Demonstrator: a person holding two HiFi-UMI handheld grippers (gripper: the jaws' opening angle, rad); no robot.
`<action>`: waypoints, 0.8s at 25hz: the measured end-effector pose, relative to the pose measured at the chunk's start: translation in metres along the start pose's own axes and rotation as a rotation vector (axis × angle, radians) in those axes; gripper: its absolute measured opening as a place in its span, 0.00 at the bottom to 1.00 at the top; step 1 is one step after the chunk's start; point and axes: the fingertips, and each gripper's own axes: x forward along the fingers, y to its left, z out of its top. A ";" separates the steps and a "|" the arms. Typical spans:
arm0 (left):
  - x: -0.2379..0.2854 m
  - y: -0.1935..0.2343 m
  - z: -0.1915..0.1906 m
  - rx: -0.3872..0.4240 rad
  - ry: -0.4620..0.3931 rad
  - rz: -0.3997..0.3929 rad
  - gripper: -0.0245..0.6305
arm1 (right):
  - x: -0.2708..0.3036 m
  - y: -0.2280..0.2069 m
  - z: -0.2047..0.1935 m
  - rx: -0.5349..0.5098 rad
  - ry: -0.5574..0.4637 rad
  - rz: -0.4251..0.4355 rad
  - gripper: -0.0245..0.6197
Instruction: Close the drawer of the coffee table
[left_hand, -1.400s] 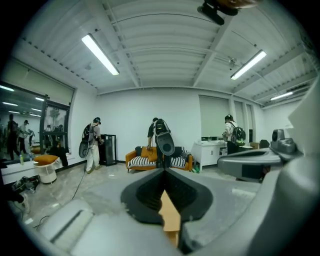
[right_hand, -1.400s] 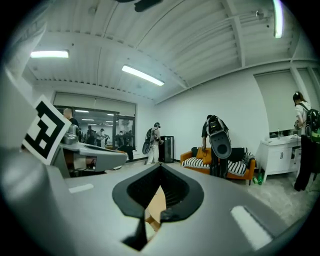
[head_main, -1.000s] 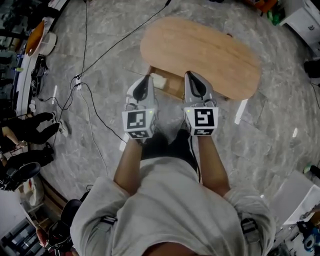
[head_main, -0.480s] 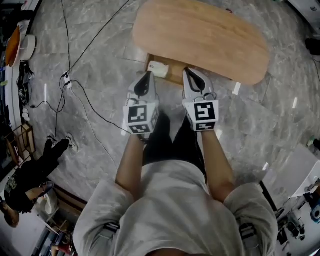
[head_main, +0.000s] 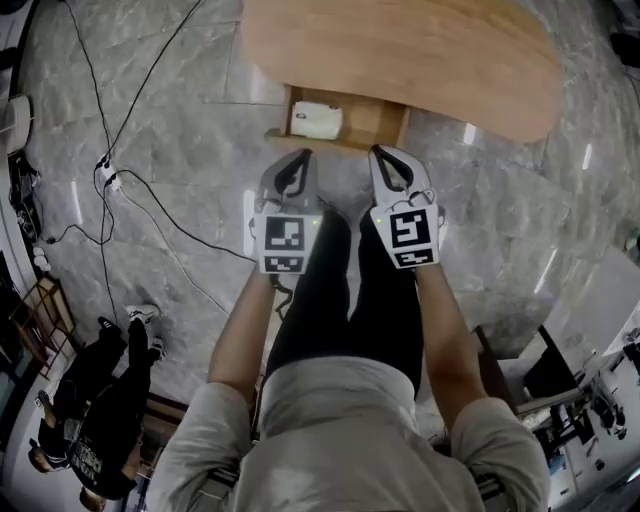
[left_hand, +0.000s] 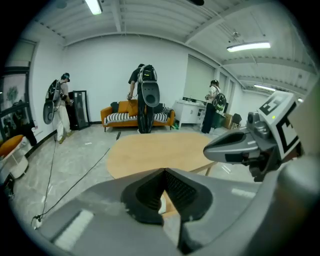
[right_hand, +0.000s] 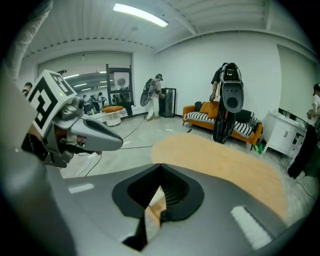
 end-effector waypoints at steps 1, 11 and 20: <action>0.006 -0.001 -0.011 0.003 0.014 -0.019 0.07 | 0.006 0.004 -0.011 0.007 0.014 0.002 0.05; 0.073 -0.008 -0.105 0.153 0.165 -0.117 0.07 | 0.061 0.023 -0.100 0.013 0.119 0.084 0.05; 0.134 0.006 -0.165 0.404 0.319 -0.176 0.07 | 0.102 0.025 -0.163 -0.011 0.201 0.117 0.05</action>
